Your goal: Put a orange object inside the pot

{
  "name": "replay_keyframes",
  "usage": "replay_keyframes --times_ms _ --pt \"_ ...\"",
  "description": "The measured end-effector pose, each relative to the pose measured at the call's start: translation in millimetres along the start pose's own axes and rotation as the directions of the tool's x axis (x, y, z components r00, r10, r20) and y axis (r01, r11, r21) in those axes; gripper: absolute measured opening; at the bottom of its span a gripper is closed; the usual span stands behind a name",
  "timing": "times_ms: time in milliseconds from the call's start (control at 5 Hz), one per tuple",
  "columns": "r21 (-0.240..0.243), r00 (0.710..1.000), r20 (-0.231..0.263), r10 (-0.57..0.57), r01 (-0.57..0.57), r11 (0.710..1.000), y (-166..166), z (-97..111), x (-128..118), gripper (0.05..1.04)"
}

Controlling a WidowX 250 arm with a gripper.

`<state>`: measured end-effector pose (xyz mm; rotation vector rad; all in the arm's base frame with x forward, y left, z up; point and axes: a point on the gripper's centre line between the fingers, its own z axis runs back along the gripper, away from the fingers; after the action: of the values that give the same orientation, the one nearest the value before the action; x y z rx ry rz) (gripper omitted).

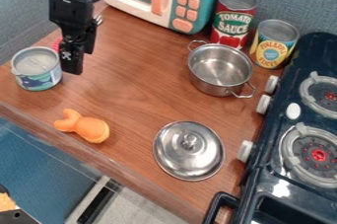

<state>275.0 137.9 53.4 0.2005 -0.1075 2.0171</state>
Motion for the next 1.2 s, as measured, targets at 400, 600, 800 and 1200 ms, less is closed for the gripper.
replay_keyframes --times_ms 400,600,800,1200 --pt "-0.003 0.999 0.024 -0.026 0.026 1.000 6 -2 0 1.001" --pt "-0.029 0.999 0.044 -0.013 0.014 0.999 7 5 5 1.001" --pt "-0.073 0.999 0.038 -0.032 0.034 0.997 19 18 8 1.001" --pt "-0.070 0.986 0.061 -0.157 0.161 0.984 67 13 -10 1.001"
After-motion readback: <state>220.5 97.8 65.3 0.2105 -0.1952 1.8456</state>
